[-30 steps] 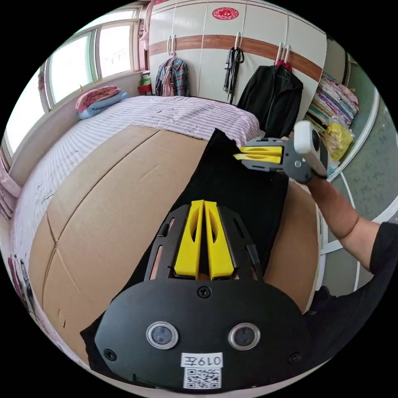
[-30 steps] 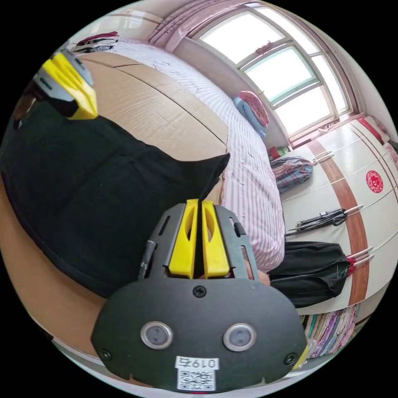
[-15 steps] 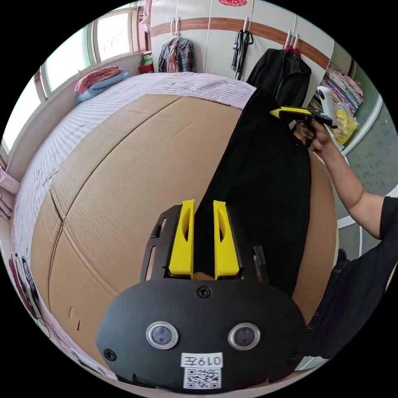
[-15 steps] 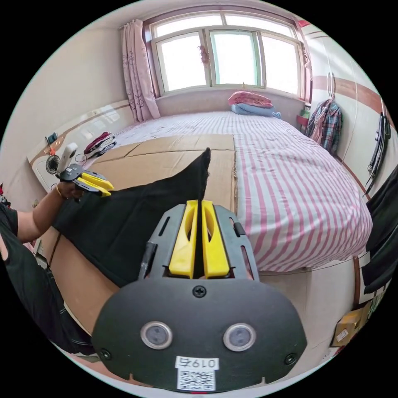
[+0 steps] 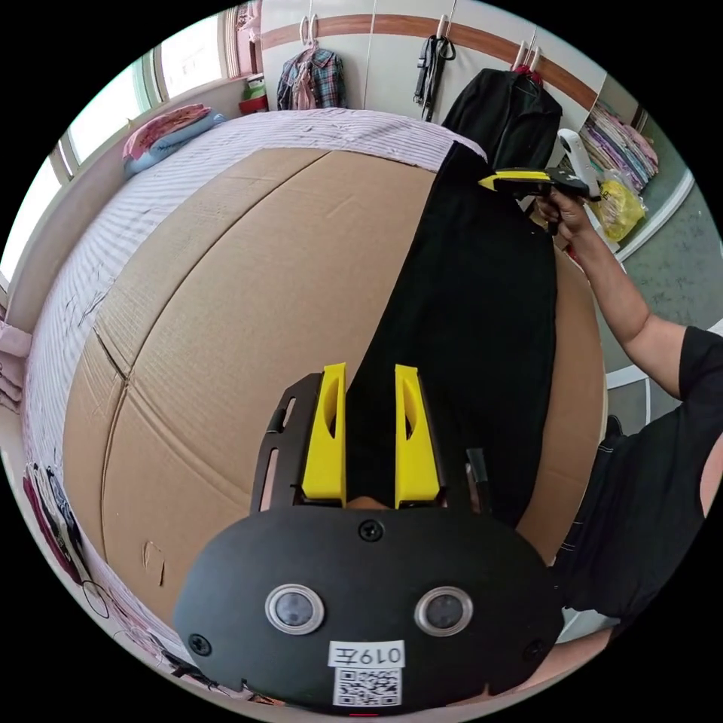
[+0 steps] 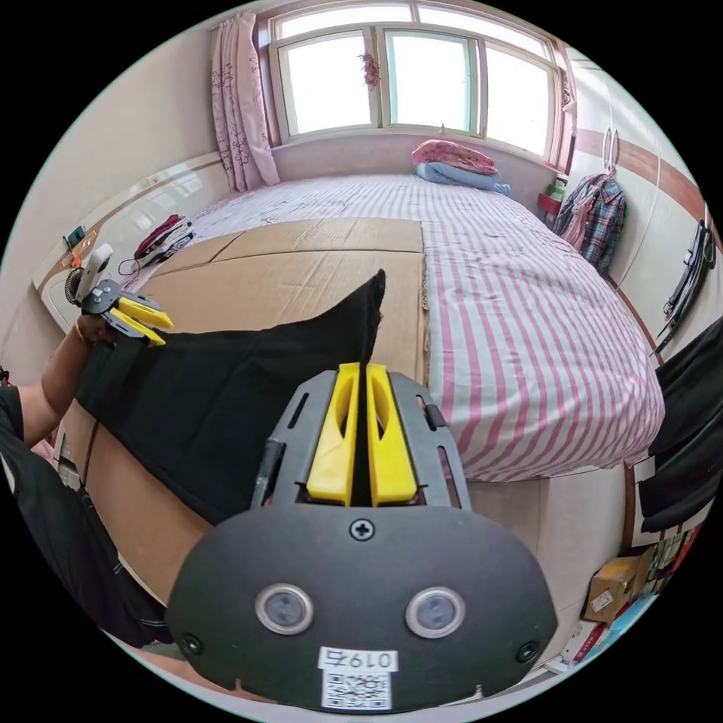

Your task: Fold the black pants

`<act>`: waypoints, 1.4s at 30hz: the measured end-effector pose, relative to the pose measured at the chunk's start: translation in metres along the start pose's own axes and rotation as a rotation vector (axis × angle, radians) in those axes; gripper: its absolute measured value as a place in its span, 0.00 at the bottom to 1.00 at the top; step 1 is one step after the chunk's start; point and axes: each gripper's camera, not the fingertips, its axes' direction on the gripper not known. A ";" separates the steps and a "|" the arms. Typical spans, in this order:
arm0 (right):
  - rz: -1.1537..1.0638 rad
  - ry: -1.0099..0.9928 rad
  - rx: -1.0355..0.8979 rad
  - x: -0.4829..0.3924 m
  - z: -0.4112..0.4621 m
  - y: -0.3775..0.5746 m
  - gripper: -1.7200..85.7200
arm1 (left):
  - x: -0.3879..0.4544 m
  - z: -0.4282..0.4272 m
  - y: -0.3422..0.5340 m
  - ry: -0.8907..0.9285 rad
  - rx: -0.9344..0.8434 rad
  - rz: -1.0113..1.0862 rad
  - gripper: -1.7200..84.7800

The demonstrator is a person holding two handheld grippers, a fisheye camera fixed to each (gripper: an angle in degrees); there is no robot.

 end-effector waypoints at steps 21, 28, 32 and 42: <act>0.130 0.057 -0.156 0.064 0.001 -0.004 0.01 | 0.016 -0.017 0.046 -0.011 -0.019 0.041 0.04; 0.173 0.018 -0.166 0.087 -0.006 0.004 0.01 | 0.024 -0.045 0.070 -0.189 0.029 -0.026 0.04; 0.188 -0.001 -0.170 0.097 -0.012 0.011 0.01 | 0.021 -0.077 0.096 -0.163 0.122 -0.085 0.04; 0.274 -0.125 -0.153 0.129 -0.029 0.039 0.03 | 0.043 -0.084 0.148 -0.200 0.045 -0.102 0.06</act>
